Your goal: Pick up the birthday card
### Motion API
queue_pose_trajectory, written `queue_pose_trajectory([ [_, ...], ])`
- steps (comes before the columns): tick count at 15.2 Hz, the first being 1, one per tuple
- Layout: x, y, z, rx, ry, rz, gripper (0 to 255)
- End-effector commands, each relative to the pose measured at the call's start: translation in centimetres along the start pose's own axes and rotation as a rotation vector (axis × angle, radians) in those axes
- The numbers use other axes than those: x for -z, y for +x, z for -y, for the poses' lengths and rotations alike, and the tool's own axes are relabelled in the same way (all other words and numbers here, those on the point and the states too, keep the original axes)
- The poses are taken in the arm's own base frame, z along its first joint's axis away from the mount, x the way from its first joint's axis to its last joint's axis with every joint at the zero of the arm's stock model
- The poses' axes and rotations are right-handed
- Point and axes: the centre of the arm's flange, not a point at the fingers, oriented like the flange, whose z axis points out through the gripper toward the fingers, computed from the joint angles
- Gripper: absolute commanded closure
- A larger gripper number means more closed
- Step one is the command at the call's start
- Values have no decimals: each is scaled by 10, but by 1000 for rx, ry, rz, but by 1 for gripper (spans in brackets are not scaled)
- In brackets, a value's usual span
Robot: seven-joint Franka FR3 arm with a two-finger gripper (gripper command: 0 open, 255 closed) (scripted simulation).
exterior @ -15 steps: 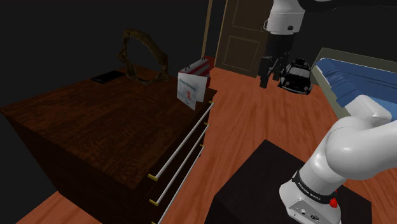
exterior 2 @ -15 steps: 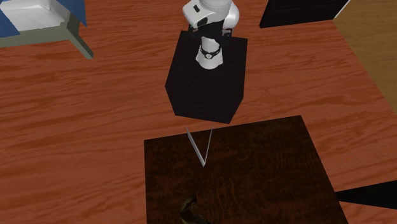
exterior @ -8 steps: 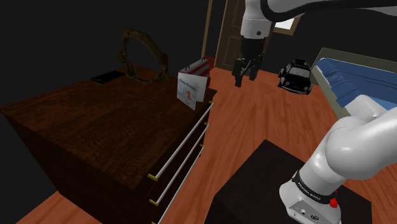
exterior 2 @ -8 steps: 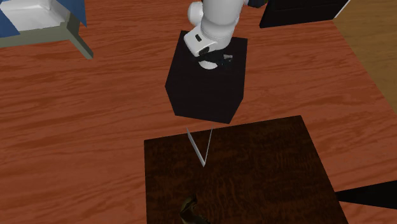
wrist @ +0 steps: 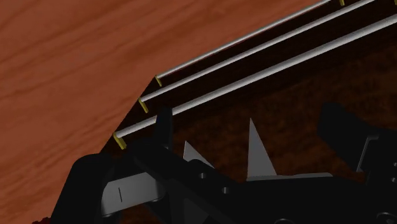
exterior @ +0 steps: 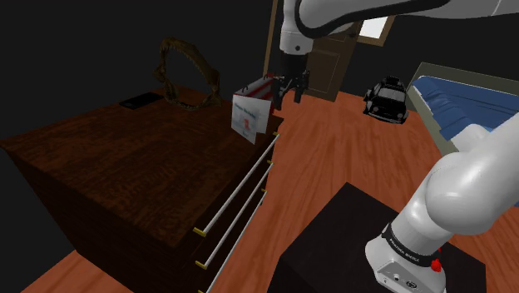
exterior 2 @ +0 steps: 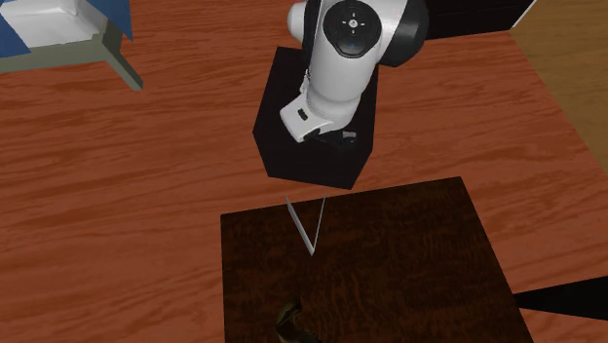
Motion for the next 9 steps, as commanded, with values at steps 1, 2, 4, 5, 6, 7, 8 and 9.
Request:
queue_pose_trajectory([
  [1,-3,23,7,0,2,-12,0],
  [2,-5,35,10,0,3,-17,0],
  [4,-9,58,17,0,4,-28,0],
  [5,-11,70,20,0,5,-33,0],
  [6,-13,82,24,0,6,-39,0],
  [7,-15,94,27,0,7,-44,0],
  [8,-17,105,30,0,7,-50,0],
  [9,-19,117,33,1,8,-55,0],
])
